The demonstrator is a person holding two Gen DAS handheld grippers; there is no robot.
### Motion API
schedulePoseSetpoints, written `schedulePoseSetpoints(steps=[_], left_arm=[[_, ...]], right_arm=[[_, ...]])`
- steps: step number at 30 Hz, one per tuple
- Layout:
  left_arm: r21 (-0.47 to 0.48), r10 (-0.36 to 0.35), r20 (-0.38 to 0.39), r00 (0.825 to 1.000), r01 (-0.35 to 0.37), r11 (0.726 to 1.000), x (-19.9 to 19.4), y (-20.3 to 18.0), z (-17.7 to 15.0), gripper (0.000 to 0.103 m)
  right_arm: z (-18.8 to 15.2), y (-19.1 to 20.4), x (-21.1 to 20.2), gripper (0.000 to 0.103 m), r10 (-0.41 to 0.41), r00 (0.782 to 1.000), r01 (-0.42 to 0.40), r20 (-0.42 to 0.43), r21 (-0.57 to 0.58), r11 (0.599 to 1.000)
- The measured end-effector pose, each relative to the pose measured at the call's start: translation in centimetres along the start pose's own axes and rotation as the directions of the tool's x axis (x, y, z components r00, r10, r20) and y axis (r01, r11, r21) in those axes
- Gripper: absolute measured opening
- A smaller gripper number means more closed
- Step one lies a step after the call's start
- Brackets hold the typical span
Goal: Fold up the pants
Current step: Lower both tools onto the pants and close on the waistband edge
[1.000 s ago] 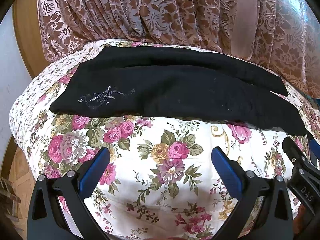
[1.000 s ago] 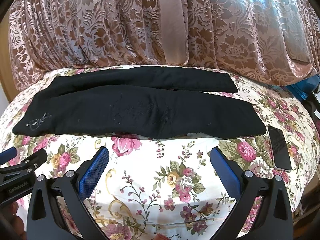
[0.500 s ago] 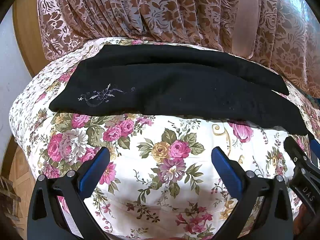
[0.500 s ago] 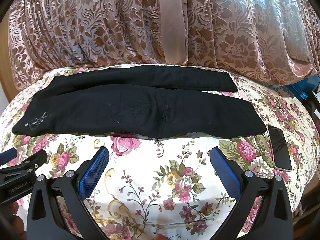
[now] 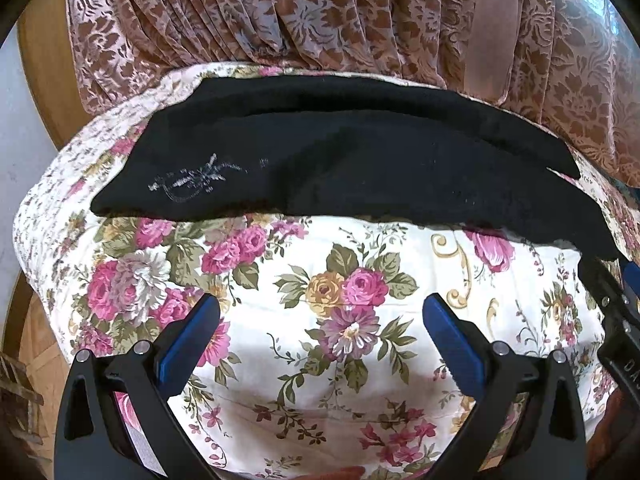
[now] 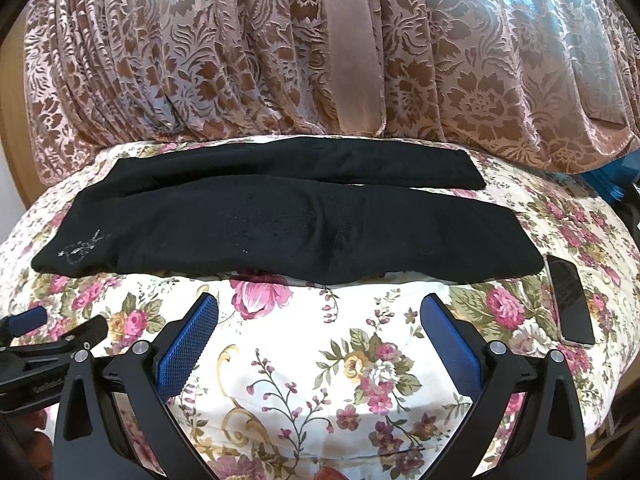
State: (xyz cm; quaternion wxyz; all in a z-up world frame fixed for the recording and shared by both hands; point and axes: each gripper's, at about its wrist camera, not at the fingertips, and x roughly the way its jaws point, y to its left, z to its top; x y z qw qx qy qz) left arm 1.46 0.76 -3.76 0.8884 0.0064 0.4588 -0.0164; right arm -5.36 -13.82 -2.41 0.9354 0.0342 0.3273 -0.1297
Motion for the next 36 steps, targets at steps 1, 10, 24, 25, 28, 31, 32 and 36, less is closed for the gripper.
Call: schedulePoseSetpoints(steps=[1, 10, 24, 25, 28, 31, 32, 36], left_arm=[[-0.003, -0.011, -0.006, 1.000, 0.011, 1.000, 0.2, 0.2, 0.0, 0.101], [-0.072, -0.222, 0.010, 0.975, 0.222, 0.972, 1.8, 2.6, 0.2, 0.101], [-0.139, -0.098, 0.064, 0.993, 0.106, 0.985, 4.6, 10.6, 9.9, 0.101], [-0.149, -0.104, 0.065, 0.992, 0.113, 0.982, 5.0, 11.4, 10.7, 0.101], [-0.147, -0.110, 0.064, 0.992, 0.118, 0.982, 6.3, 13.2, 13.7, 0.101], [-0.112, -0.057, 0.069, 0.996, 0.065, 0.992, 8.3, 14.7, 17.2, 0.101], [-0.110, -0.026, 0.072, 0.997, 0.034, 0.993, 8.8, 15.1, 18.0, 0.101], [-0.101, -0.013, 0.038, 0.999, 0.017, 0.995, 12.4, 17.7, 22.5, 0.101]], right_arm=[[0.1, 0.0, 0.1, 0.100, 0.009, 1.000, -0.009, 0.000, -0.002, 1.000], [1.2, 1.1, 2.3, 0.100, 0.125, 0.992, -0.124, 0.004, -0.077, 0.989], [8.5, 1.9, 10.8, 0.100, -0.051, 0.997, 0.063, 0.065, -0.199, 0.978], [9.0, 2.0, 11.9, 0.100, -0.064, 0.996, 0.077, 0.068, -0.207, 0.975], [9.6, 2.0, 14.3, 0.100, -0.090, 0.994, 0.103, 0.066, -0.231, 0.967], [9.3, 1.7, 16.8, 0.100, -0.098, 0.995, 0.103, 0.036, -0.224, 0.969], [9.0, 1.5, 17.3, 0.100, -0.093, 0.995, 0.096, 0.025, -0.215, 0.972], [7.7, 1.3, 19.1, 0.100, -0.100, 0.995, 0.093, -0.023, -0.204, 0.975]])
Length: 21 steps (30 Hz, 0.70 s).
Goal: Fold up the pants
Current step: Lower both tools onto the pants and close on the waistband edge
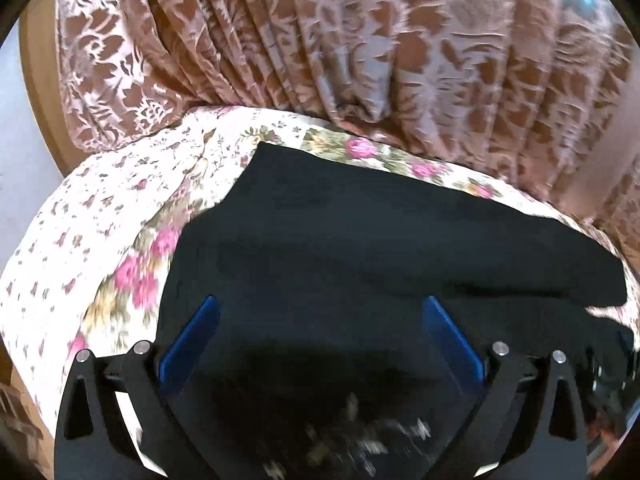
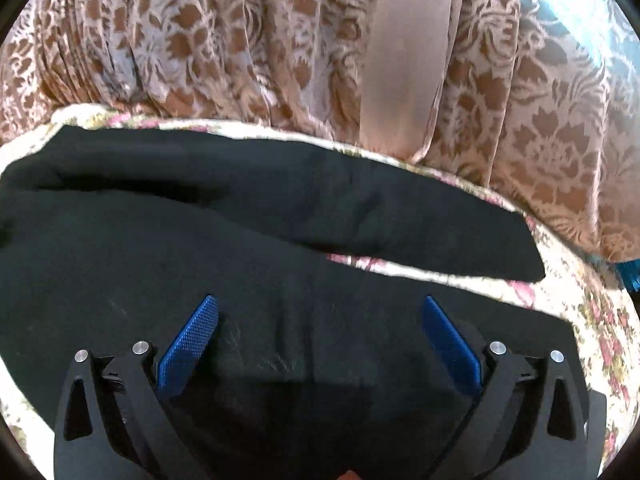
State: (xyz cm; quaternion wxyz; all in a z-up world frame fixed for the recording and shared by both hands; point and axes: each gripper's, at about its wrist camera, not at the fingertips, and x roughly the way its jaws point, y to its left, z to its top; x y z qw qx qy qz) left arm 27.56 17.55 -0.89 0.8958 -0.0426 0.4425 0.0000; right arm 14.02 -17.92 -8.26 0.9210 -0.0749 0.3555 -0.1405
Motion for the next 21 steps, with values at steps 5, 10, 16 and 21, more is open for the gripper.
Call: schedulePoseSetpoints(steps=[5, 10, 16, 21], left_arm=[[-0.103, -0.035, -0.010, 0.999, 0.034, 0.994, 4.0, 3.5, 4.3, 0.101], [-0.004, -0.009, 0.008, 1.000, 0.009, 1.000, 8.4, 4.0, 7.4, 0.097], [-0.042, 0.021, -0.028, 0.999, -0.022, 0.999, 14.6, 6.2, 10.7, 0.077], [-0.082, 0.022, -0.009, 1.000, -0.022, 0.996, 17.2, 7.3, 12.3, 0.076]], right_arm=[[-0.2, 0.2, 1.0, 0.100, 0.010, 0.999, -0.010, -0.036, 0.006, 1.000], [-0.3, 0.1, 1.4, 0.100, 0.016, 0.999, -0.015, -0.049, 0.010, 1.000], [-0.4, -0.4, 1.8, 0.100, 0.042, 0.997, -0.040, -0.060, 0.037, 0.999], [-0.5, -0.3, 1.9, 0.100, 0.033, 0.998, -0.031, -0.057, 0.030, 0.999]])
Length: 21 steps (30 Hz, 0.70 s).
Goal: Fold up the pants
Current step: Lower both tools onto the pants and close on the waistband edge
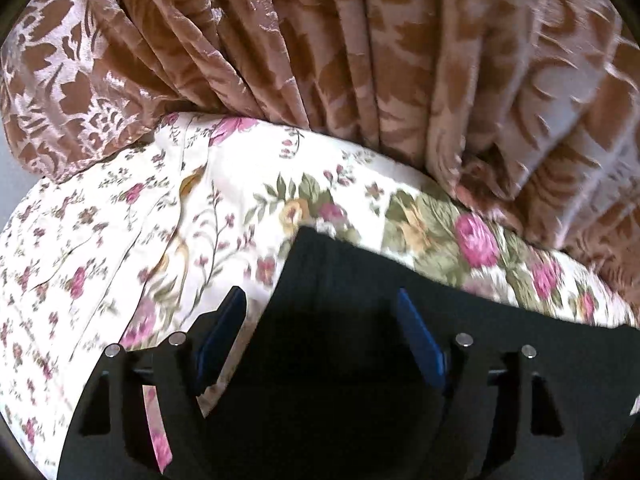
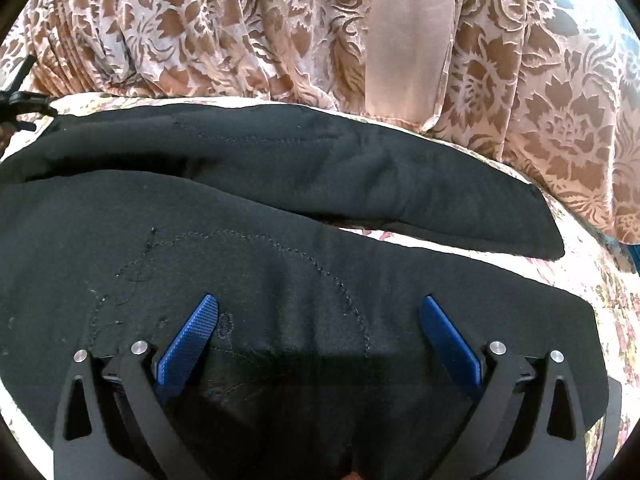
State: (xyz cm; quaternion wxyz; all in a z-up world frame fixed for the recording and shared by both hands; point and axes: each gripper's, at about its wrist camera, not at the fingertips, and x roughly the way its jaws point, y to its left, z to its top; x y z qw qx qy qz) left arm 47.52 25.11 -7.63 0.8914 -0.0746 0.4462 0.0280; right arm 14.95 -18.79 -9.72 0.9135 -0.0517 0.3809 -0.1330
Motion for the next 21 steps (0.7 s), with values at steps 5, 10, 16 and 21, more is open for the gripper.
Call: schedulePoseSetpoints(steps=[5, 10, 16, 21], left_arm=[[0.026, -0.029, -0.039, 0.999, 0.030, 0.999, 2.2, -0.6, 0.3, 0.063], [0.032, -0.016, -0.042, 0.999, 0.017, 0.999, 3.2, -1.0, -0.3, 0.042], [0.068, 0.033, 0.029, 0.999, -0.035, 0.997, 1.3, -1.9, -1.2, 0.010], [0.019, -0.007, 0.134, 0.991, 0.004, 1.000, -3.1, -1.9, -2.8, 0.009]], right_arm=[[-0.1, 0.0, 0.1, 0.100, 0.000, 1.000, 0.000, 0.000, 0.001, 1.000], [-0.1, 0.1, 0.1, 0.100, 0.001, 1.000, -0.001, -0.001, 0.001, 1.000], [-0.1, 0.2, 0.0, 0.100, -0.019, 1.000, 0.019, 0.008, -0.012, 1.000], [-0.1, 0.3, 0.0, 0.100, -0.030, 0.999, 0.030, 0.013, -0.020, 0.999]])
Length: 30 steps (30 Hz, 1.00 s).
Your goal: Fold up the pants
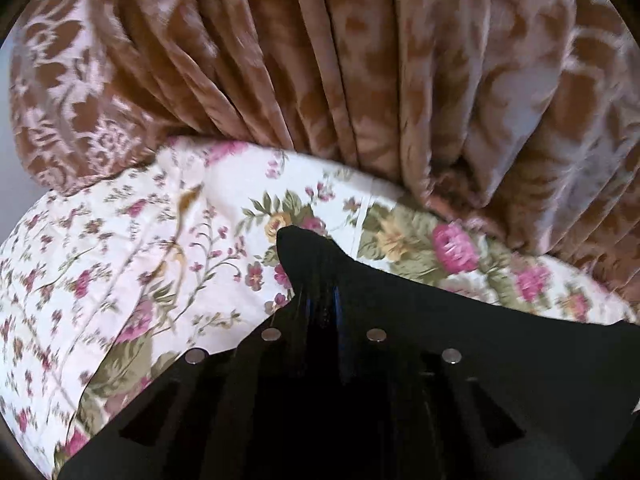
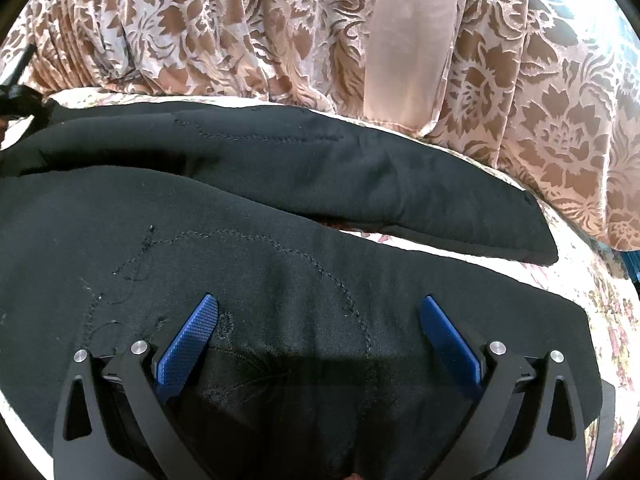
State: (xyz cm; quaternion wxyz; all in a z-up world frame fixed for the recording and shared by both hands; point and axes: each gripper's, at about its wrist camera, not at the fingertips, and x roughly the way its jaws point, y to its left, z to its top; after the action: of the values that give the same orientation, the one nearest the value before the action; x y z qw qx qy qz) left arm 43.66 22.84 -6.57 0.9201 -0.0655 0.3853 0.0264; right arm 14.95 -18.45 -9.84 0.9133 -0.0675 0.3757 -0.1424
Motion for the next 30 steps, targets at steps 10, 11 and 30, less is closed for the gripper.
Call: schedulePoseSetpoints(steps=[10, 11, 30], left_arm=[[-0.065, -0.134, 0.212, 0.968, 0.151, 0.986, -12.1, 3.1, -4.8, 0.009], [-0.079, -0.147, 0.226, 0.963, 0.168, 0.983, -13.0, 3.6, -5.6, 0.009], [-0.388, -0.236, 0.247, 0.940, 0.319, 0.864, -12.9, 9.1, -20.7, 0.009]], right_arm=[[0.0, 0.4, -0.2, 0.100, -0.026, 1.000, 0.026, 0.009, -0.020, 0.999], [0.0, 0.5, -0.2, 0.100, -0.030, 0.999, 0.030, 0.011, -0.023, 0.999], [6.5, 0.9, -3.0, 0.100, 0.161, 0.986, -0.158, -0.051, 0.060, 0.986]])
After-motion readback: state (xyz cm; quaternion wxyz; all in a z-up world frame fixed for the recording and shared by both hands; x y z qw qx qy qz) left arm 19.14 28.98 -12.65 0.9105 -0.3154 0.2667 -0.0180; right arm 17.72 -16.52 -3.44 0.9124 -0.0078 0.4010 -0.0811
